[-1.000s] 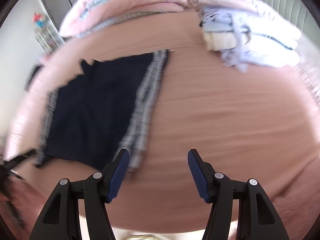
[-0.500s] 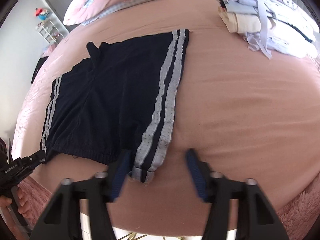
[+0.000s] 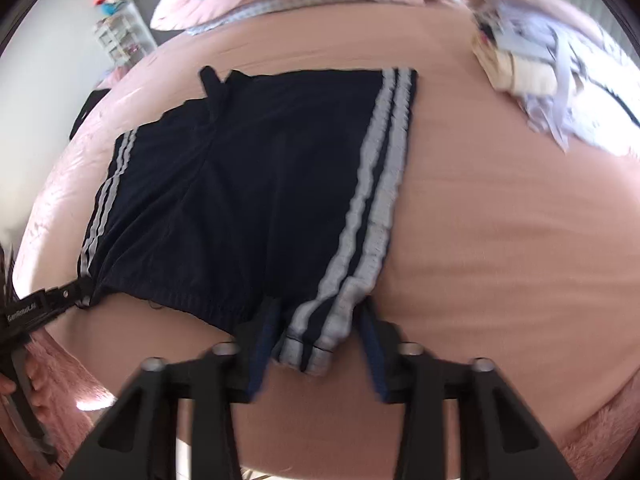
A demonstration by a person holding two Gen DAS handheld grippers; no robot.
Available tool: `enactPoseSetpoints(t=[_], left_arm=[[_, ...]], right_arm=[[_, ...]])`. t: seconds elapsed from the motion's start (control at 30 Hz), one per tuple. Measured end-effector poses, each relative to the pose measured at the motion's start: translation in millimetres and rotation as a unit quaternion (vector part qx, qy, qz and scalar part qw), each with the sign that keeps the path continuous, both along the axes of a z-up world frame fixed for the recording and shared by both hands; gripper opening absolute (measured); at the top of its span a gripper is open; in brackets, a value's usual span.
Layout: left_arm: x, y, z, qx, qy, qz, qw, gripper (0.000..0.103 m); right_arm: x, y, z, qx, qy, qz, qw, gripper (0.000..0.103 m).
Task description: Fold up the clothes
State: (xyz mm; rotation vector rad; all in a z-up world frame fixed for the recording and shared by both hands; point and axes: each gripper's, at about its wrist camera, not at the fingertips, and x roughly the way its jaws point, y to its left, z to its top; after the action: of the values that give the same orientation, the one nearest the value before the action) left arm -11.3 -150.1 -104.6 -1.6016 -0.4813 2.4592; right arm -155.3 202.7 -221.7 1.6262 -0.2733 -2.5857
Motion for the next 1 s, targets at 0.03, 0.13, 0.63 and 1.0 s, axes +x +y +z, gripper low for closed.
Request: enactPoseSetpoints(t=[0.03,0.13,0.63,1.0], left_arm=[[0.0,2.4,1.9,-0.005,0.004,-0.005,1.0,0.011],[4.6,3.0,11.2,0.007,0.01,-0.02,0.9997,0.01],[8.0,-17.8,30.8,-0.017,-0.035,-0.03,0.9988,0.021],[-120.1,2.9,40.6,-0.116,0.049,-0.121,0.9847,0.023]], right_arm=[[-0.2,-1.8,1.3,0.003,0.004,0.004,1.0,0.014],[5.3,-2.0,11.1,0.019,0.018,0.001,1.0,0.009],[34.9,11.9,32.0,0.04,0.018,-0.012,0.999,0.028],[-54.1,-29.5,78.9,0.11,0.096,0.103,0.984,0.031]])
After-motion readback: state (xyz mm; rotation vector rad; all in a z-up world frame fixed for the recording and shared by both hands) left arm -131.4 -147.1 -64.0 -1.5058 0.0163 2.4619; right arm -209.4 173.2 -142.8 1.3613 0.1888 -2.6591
